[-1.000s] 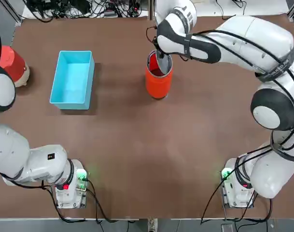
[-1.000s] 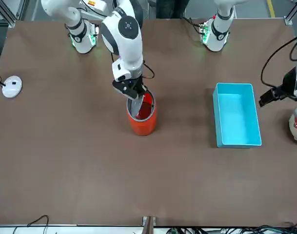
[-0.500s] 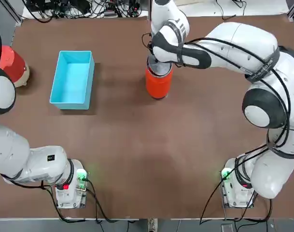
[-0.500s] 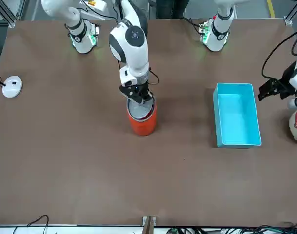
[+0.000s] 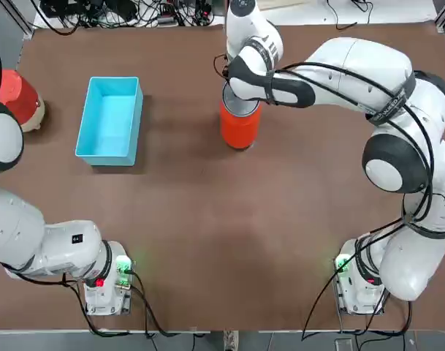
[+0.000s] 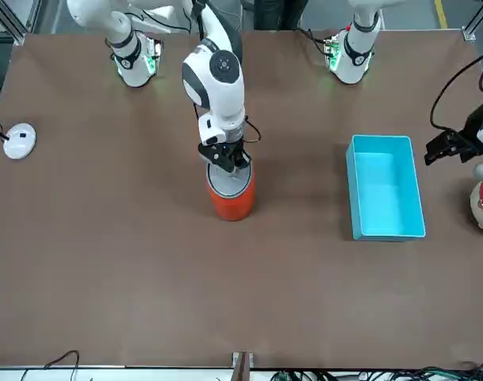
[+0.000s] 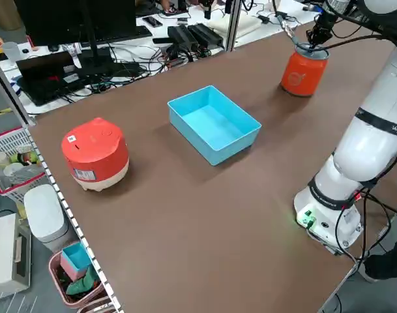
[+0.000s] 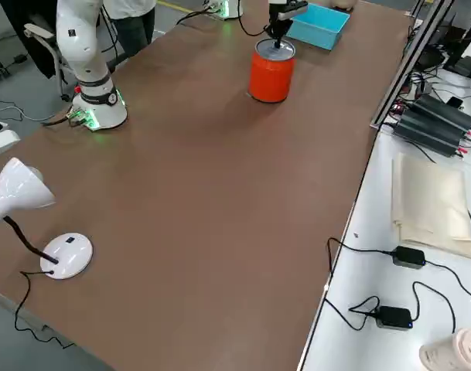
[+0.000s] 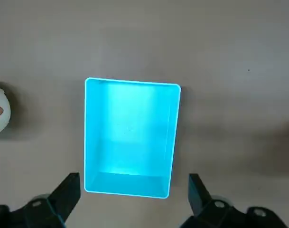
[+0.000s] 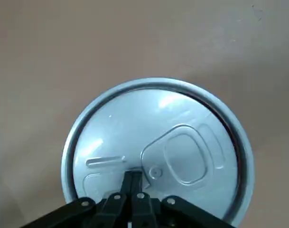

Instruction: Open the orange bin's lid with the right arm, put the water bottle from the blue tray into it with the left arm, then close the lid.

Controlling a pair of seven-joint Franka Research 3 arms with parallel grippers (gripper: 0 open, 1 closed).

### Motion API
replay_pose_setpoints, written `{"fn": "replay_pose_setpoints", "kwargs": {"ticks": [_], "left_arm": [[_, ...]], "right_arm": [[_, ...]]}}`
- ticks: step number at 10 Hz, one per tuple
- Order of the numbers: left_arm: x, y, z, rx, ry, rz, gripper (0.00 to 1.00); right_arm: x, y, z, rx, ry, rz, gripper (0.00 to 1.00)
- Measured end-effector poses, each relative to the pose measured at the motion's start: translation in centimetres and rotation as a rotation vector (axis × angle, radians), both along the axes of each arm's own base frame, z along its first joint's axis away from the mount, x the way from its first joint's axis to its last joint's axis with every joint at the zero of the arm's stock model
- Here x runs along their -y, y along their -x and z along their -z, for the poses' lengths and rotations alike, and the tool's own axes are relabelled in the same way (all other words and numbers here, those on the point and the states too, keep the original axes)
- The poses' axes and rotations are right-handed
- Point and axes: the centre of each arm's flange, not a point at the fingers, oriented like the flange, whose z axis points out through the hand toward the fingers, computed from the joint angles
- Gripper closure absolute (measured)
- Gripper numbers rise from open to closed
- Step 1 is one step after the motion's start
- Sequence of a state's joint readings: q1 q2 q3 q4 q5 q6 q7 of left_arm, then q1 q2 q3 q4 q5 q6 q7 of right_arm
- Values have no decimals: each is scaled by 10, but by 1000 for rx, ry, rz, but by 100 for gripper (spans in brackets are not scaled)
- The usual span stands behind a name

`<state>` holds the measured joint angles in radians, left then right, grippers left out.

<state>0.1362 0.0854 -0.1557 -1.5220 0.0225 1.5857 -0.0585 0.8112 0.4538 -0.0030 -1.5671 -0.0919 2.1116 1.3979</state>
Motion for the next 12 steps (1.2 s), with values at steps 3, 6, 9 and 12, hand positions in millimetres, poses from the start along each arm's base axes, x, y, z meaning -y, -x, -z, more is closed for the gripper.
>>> {"fn": "replay_pose_setpoints", "kwargs": {"ticks": [3, 6, 9, 12], "left_arm": [[-2, 0, -1, 2, 0, -6, 0], [-13, -1, -10, 22, 1, -25, 0], [-13, -1, -16, 35, 3, -26, 0], [-11, -4, -11, 28, 16, -26, 0]], "right_arm": [[-2, 0, 2, 10, 2, 3, 99], [-2, 0, 1, 5, 9, -1, 99], [13, -9, -11, -38, 69, -32, 99], [60, -27, -70, -60, 101, -70, 99]]}}
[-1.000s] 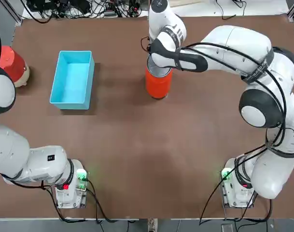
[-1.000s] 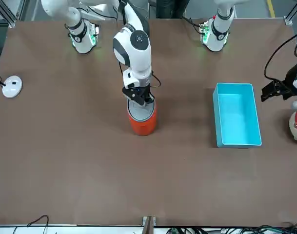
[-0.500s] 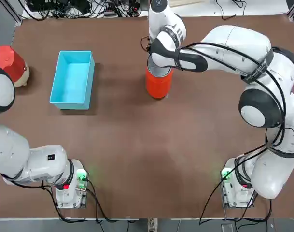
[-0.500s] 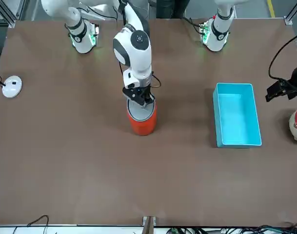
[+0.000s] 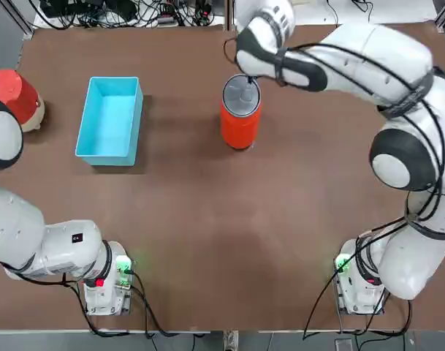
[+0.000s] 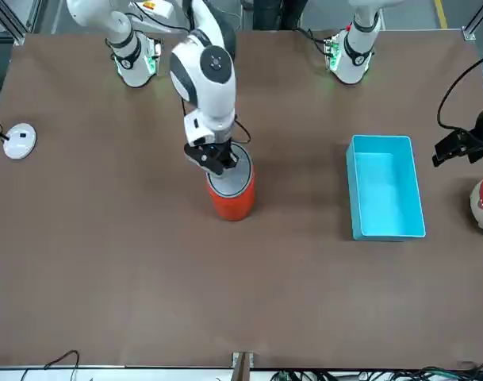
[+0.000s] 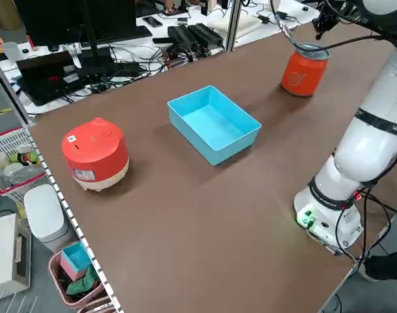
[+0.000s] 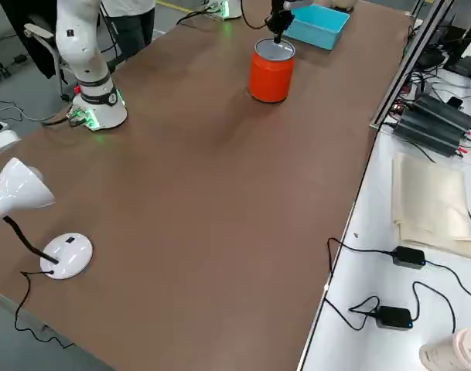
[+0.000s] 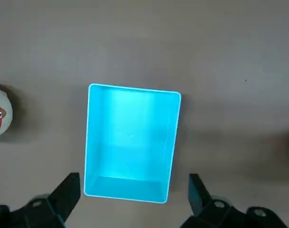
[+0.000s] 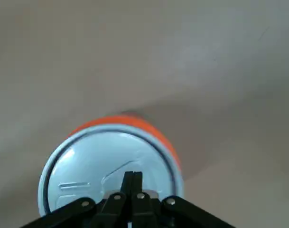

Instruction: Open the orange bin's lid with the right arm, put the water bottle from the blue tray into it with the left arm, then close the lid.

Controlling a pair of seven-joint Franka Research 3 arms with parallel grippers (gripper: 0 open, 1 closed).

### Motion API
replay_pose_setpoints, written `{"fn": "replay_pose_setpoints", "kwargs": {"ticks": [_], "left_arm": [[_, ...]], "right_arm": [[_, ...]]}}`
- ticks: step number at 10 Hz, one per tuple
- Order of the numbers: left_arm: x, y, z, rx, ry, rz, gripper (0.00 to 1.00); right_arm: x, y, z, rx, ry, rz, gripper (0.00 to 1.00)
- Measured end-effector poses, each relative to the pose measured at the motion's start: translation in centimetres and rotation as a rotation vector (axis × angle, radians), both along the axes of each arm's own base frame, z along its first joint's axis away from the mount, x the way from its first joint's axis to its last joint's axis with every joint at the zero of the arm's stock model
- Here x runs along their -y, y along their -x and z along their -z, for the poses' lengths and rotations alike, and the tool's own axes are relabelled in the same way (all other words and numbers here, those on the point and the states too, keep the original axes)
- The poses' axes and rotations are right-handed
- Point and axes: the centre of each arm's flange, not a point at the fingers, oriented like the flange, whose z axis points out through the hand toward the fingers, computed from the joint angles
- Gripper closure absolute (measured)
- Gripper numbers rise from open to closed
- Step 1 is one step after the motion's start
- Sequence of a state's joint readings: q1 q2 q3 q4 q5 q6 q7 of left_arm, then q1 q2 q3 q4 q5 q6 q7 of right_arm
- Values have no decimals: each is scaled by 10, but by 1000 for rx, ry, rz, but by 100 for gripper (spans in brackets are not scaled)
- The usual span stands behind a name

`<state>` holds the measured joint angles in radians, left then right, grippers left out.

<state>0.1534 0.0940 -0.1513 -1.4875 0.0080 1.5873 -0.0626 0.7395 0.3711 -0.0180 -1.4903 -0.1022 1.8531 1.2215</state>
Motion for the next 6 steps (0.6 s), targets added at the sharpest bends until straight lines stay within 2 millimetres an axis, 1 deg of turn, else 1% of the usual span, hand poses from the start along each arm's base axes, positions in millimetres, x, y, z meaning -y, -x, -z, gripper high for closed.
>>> {"fn": "replay_pose_setpoints", "kwargs": {"ticks": [1, 3, 4, 5, 6], "left_arm": [[0, 0, 0, -1, 0, 1, 0], [1, 0, 0, 0, 0, 1, 0], [0, 0, 0, 0, 0, 1, 0], [1, 0, 0, 0, 0, 1, 0], [1, 0, 0, 1, 0, 1, 0]], "right_arm": [[23, -4, -23, -15, 14, -19, 99], [77, -14, -63, -53, 39, -53, 99], [111, -22, -82, -69, 39, -78, 99], [151, -31, -101, -91, 26, -110, 99], [197, -39, -119, -116, 8, -152, 97]]}}
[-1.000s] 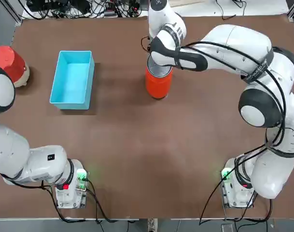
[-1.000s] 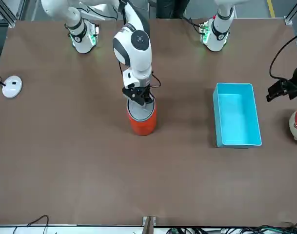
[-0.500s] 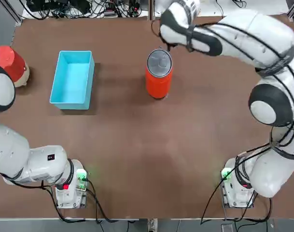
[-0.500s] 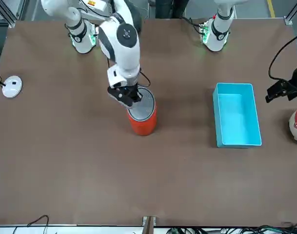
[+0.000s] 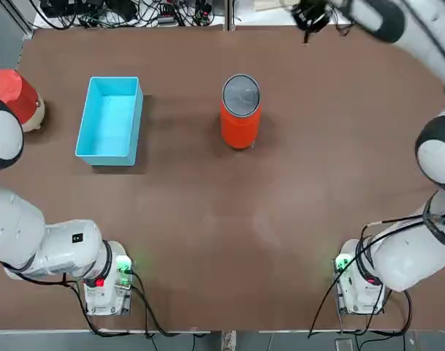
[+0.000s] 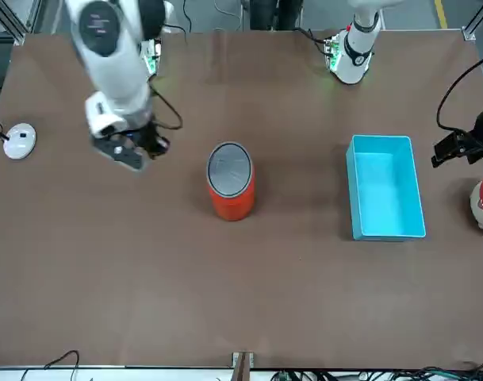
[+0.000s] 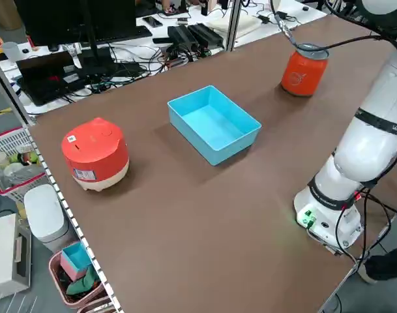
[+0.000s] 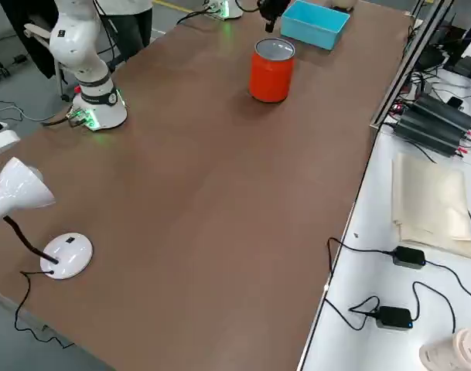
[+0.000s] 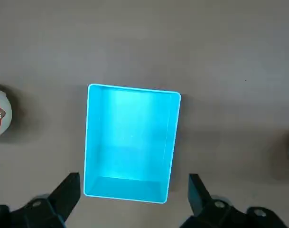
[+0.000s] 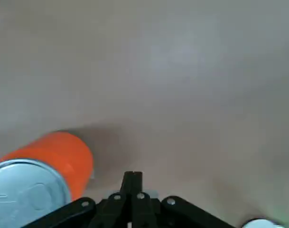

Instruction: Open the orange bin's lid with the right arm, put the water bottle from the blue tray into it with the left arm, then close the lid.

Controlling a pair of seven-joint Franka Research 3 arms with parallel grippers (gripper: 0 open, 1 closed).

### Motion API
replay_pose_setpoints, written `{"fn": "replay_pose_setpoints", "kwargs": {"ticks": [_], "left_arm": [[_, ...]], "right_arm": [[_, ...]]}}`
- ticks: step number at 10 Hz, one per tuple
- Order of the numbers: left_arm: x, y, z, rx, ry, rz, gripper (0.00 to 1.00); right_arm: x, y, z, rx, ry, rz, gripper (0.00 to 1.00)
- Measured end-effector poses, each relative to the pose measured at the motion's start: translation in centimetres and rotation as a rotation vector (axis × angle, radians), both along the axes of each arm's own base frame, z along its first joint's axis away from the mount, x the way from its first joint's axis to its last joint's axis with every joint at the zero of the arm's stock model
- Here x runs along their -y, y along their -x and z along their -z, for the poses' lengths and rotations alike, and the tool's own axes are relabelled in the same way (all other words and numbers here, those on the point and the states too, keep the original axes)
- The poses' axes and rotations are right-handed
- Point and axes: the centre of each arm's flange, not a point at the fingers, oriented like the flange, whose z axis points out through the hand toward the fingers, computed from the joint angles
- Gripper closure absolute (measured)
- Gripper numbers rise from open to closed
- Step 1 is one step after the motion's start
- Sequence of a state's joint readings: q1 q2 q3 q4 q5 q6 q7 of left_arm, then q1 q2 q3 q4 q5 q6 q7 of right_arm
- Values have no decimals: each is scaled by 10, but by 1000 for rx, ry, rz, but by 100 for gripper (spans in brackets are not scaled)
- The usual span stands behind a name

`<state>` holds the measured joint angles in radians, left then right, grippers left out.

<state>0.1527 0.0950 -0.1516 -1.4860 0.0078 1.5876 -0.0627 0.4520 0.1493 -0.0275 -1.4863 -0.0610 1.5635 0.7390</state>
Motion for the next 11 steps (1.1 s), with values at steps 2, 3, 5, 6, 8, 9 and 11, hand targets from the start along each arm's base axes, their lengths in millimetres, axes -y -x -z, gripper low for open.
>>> {"fn": "replay_pose_setpoints", "kwargs": {"ticks": [2, 3, 5, 6, 8, 9, 11], "left_arm": [[0, 0, 0, 1, 0, -1, 0], [0, 0, 0, 1, 0, -1, 0], [-1, 0, -1, 2, 0, -1, 0], [-1, 0, -1, 2, 0, -1, 0], [-1, 0, -1, 3, 0, 0, 0], [-1, 0, -2, 3, 0, 0, 0], [-1, 0, -2, 4, 0, -1, 0]], "right_arm": [[86, -8, -27, -32, -26, -84, 88], [113, -9, -36, -33, -34, -114, 73], [155, -9, -49, -23, -45, -178, 43], [180, -9, -54, -18, -49, -202, 29], [219, -10, -62, 6, -50, -217, 1], [225, -11, -62, 24, -49, -213, 0], [228, -7, -58, 39, -48, -215, 0]]}}
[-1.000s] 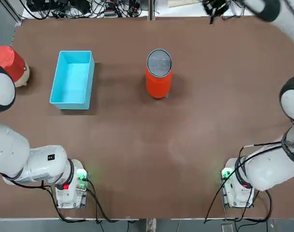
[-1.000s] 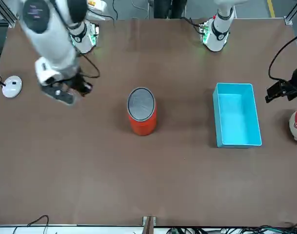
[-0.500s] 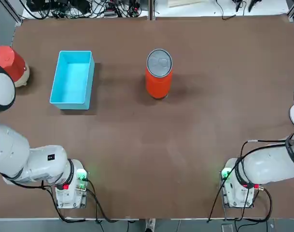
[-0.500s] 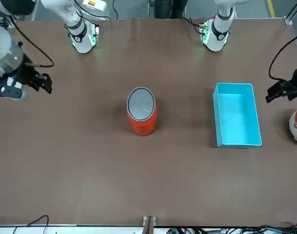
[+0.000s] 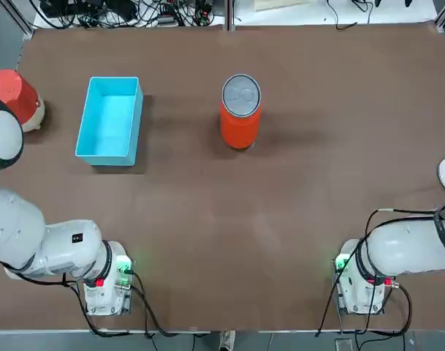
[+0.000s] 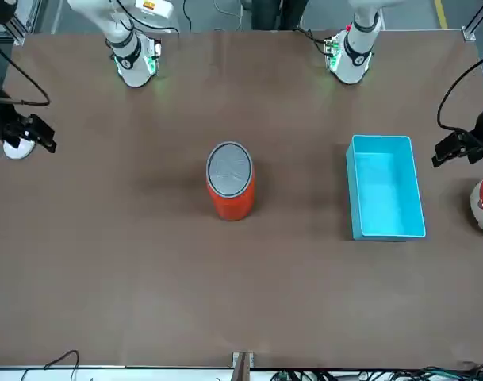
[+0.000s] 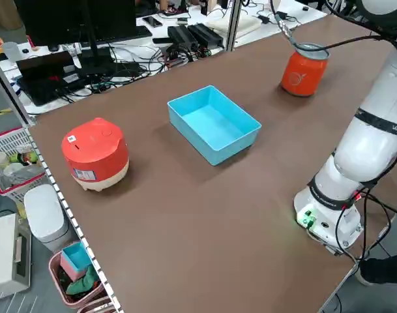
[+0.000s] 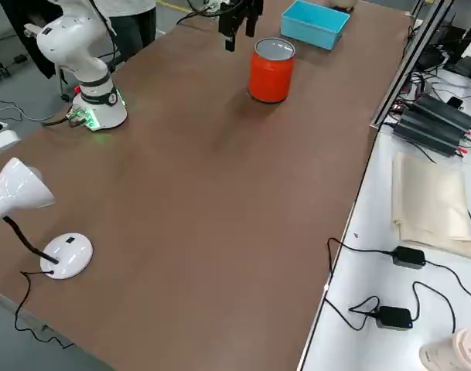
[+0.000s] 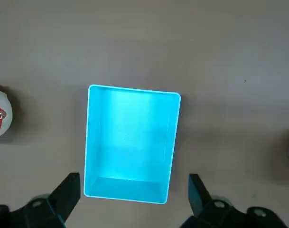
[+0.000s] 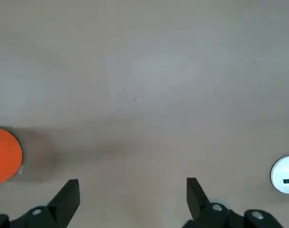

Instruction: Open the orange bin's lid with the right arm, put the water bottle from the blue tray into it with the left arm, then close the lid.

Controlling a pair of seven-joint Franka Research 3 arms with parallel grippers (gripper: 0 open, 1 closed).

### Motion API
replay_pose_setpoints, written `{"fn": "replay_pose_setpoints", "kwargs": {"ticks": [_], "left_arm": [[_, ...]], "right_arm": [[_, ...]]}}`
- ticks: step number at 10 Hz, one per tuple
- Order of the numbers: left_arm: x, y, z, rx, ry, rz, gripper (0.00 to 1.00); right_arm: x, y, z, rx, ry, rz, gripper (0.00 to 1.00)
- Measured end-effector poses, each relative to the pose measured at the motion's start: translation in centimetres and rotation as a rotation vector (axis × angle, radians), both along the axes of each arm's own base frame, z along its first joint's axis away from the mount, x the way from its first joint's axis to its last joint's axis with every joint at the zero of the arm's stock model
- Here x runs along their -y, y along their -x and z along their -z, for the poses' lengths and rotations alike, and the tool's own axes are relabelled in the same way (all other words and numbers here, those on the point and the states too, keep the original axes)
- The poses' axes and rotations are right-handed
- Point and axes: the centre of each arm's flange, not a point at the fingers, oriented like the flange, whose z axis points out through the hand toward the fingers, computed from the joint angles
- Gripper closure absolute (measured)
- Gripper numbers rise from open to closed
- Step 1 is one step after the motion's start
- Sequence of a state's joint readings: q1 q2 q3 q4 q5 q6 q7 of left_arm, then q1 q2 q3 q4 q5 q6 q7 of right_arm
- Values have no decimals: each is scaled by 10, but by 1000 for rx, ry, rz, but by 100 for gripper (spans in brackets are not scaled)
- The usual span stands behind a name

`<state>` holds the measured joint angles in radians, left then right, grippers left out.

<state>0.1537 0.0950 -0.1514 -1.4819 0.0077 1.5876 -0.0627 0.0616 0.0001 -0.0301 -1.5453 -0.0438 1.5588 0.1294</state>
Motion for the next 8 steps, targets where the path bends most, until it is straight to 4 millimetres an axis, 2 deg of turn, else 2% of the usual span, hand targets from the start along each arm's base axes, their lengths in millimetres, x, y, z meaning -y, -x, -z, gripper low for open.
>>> {"fn": "replay_pose_setpoints", "kwargs": {"ticks": [5, 8], "left_arm": [[-1, 0, 0, 1, 0, -1, 0], [-1, 0, -1, 1, 0, -1, 0]], "right_arm": [[8, 18, 6, -12, 0, -36, 0], [10, 21, 7, -16, 0, -84, 0]]}}
